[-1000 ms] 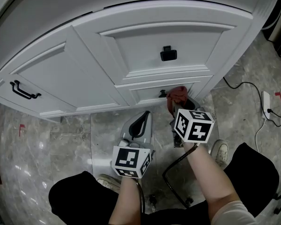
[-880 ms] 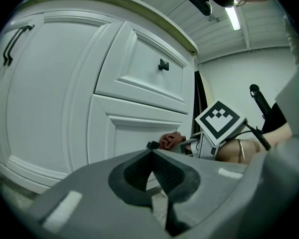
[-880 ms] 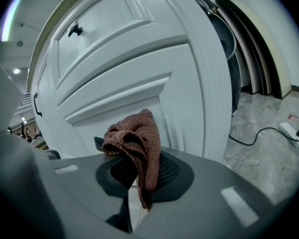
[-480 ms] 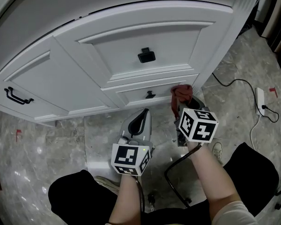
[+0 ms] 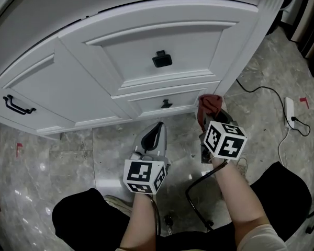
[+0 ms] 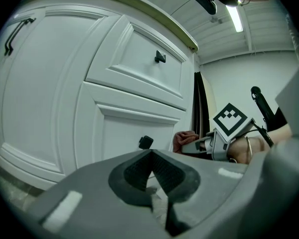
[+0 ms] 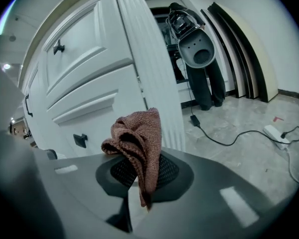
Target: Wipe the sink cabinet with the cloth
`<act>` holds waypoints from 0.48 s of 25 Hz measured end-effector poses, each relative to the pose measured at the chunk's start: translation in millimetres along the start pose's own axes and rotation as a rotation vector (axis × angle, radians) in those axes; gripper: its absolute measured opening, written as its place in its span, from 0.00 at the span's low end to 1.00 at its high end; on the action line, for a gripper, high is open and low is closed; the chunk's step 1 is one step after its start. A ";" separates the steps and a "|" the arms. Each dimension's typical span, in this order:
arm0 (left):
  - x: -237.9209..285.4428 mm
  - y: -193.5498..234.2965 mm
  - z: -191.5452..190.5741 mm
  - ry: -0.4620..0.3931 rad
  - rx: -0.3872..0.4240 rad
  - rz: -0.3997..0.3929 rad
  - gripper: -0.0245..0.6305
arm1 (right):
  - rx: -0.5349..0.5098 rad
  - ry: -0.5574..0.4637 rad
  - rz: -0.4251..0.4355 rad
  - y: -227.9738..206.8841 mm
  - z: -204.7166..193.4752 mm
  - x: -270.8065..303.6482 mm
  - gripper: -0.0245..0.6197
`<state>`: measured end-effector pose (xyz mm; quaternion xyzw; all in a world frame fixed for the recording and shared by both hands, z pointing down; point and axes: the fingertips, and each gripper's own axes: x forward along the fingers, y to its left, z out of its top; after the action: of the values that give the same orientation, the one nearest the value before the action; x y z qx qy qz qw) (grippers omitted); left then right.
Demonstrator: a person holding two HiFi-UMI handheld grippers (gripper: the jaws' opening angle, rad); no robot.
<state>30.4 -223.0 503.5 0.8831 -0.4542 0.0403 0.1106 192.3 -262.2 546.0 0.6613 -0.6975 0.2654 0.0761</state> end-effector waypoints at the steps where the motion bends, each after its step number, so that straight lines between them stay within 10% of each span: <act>1: -1.8 4.3 -1.5 0.002 -0.003 0.007 0.04 | -0.015 0.012 0.013 9.0 -6.4 2.6 0.16; 12: -48.3 78.1 -10.8 0.020 -0.044 0.147 0.04 | -0.166 0.153 0.290 164.9 -88.1 43.0 0.16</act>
<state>-60.9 -226.1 518.0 0.8444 -0.5173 0.0471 0.1312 7.1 -261.2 595.8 0.5230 -0.7972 0.2650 0.1441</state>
